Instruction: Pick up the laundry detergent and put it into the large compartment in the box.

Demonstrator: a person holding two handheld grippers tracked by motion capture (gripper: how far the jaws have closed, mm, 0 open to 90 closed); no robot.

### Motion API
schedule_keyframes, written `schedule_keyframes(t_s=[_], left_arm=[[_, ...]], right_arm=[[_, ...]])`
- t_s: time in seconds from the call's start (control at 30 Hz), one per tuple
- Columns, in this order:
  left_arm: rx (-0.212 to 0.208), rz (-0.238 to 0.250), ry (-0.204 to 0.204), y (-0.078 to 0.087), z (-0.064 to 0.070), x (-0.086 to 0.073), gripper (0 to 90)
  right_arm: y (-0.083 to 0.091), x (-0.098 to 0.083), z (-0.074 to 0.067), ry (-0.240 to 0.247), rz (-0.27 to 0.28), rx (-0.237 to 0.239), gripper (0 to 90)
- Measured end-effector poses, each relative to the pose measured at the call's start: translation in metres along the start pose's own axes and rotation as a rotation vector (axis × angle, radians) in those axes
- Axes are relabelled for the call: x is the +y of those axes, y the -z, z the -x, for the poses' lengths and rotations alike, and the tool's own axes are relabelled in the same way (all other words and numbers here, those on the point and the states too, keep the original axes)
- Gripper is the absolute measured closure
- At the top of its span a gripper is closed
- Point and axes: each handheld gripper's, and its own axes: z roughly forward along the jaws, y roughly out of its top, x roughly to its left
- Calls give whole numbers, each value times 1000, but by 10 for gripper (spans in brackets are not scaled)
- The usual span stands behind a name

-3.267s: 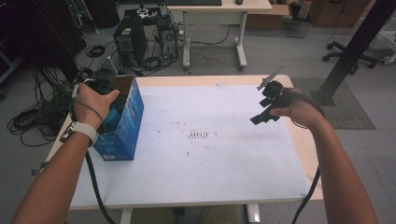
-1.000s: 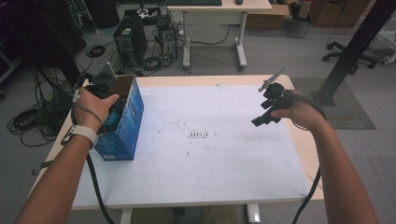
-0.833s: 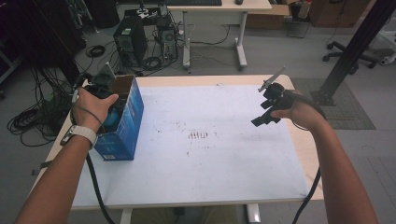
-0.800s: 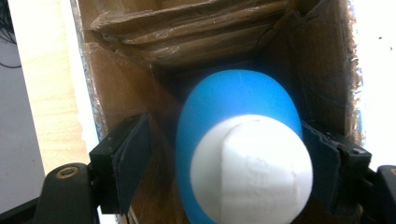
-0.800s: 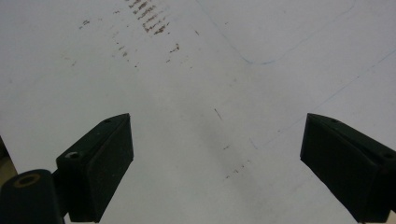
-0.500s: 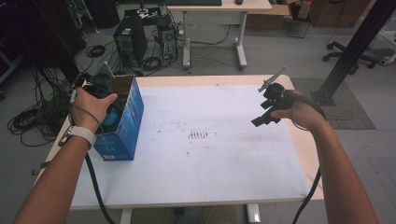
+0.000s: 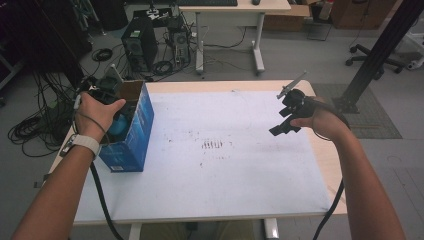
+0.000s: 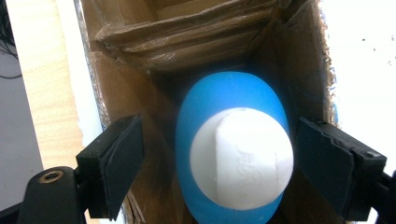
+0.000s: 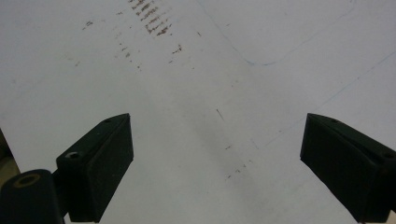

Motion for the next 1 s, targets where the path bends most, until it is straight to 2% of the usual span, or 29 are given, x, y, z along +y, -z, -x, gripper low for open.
schedule_keyframes(t_s=[0.6,1.0], left_arm=[[-36,15,4,8,-1,-1,132],[-23,22,-32,23,6,1,121]], right_arm=[[2,0,-1,0,2,-3,96],[7,-2,-3,-2,7,-8,95]])
